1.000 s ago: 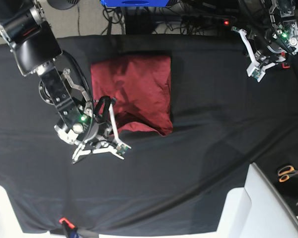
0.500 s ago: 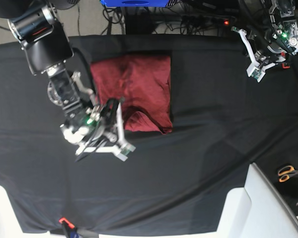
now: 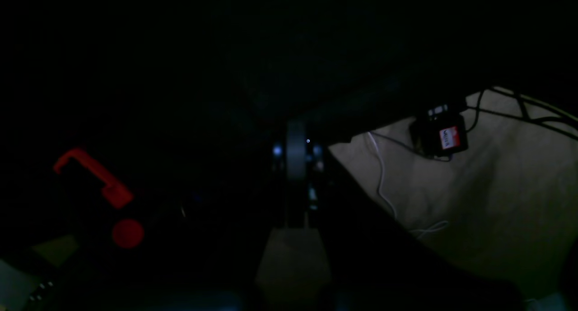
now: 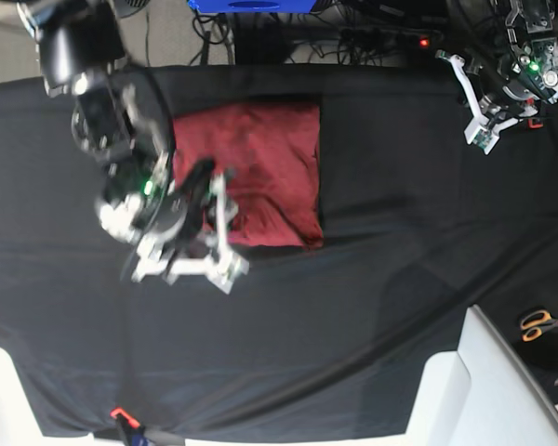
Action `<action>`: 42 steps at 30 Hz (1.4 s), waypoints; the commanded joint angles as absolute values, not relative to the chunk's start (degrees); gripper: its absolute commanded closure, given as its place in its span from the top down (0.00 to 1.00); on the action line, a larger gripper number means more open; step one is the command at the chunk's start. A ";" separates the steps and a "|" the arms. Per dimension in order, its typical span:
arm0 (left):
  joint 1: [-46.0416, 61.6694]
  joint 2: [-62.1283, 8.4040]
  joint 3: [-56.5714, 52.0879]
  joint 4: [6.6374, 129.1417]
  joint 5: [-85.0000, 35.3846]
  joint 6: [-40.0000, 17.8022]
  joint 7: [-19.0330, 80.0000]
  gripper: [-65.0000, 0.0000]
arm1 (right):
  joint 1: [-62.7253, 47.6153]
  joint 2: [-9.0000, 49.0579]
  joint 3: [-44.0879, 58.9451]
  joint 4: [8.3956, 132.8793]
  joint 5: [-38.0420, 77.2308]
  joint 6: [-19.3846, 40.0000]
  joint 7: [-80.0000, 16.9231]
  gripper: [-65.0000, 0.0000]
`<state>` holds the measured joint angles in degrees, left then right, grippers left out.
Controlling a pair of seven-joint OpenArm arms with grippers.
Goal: Fold the T-shirt properly
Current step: 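Grasp the bunched fabric at the shirt's hem end with the right gripper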
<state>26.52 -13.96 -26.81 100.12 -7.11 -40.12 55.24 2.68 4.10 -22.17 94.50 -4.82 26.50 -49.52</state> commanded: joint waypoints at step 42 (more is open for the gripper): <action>26.59 -14.81 -27.12 100.97 -7.25 -40.00 54.81 0.00 | 9.89 -2.59 -27.91 75.65 -4.53 26.77 -46.90 0.01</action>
